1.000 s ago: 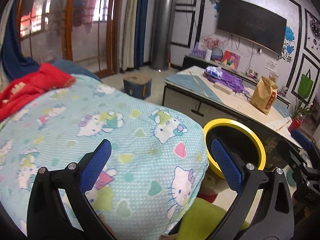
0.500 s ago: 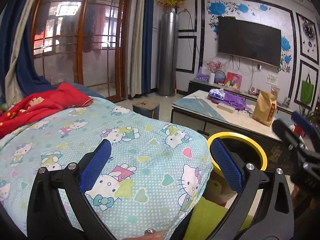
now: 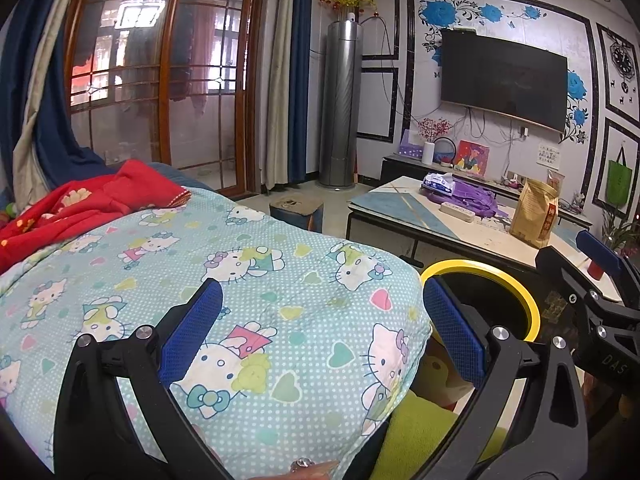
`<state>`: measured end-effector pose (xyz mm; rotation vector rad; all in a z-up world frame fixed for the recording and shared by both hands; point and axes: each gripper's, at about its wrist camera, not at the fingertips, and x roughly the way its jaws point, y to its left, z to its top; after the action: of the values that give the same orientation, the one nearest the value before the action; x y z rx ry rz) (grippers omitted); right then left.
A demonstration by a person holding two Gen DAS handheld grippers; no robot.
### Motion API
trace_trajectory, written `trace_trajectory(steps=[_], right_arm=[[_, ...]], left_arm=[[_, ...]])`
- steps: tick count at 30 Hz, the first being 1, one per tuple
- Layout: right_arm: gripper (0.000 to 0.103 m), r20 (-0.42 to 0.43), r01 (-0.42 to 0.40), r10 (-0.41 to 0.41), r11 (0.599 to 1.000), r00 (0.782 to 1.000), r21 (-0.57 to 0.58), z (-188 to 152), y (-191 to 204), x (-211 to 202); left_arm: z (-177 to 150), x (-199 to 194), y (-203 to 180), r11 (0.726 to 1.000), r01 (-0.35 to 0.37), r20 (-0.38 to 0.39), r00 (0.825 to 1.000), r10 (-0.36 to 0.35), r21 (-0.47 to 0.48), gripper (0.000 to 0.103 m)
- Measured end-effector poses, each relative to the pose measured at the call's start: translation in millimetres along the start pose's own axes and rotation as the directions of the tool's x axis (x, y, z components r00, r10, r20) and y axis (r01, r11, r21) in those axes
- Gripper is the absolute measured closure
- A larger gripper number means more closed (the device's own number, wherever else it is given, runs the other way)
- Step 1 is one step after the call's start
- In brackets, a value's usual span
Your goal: Collect trash
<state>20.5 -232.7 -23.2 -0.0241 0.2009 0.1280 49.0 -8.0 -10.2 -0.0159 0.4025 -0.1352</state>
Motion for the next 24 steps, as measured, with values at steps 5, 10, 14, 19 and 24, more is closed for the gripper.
trace_trajectory(steps=[5,10,14,19,24], right_arm=[[0.006,-0.005,-0.001,0.001,1.0,1.0,0.003,-3.2,0.0,1.6],[0.006,-0.011,0.001,-0.001,1.0,1.0,0.007,-4.7,0.6,2.5],[0.006,-0.013,0.003,-0.003,1.0,1.0,0.012,-6.5,2.2,2.3],[0.006,-0.015,0.003,-0.003,1.0,1.0,0.01,-6.3,1.4,2.6],[0.006,-0.014,0.003,-0.003,1.0,1.0,0.011,-6.0,0.9,2.6]], left_arm=[[-0.9,0.0,-0.2,1.0,-0.001,0.001,1.0,0.001,0.0,0.011],[-0.8,-0.1,0.1,1.0,0.0,0.002,1.0,0.0,-0.001,0.011],[-0.7,0.0,0.4,1.0,0.0,0.002,1.0,0.0,-0.002,0.011],[-0.8,0.1,0.7,1.0,0.0,0.003,1.0,0.0,0.0,0.011],[-0.5,-0.2,0.6,1.0,0.0,0.003,1.0,0.0,0.0,0.011]])
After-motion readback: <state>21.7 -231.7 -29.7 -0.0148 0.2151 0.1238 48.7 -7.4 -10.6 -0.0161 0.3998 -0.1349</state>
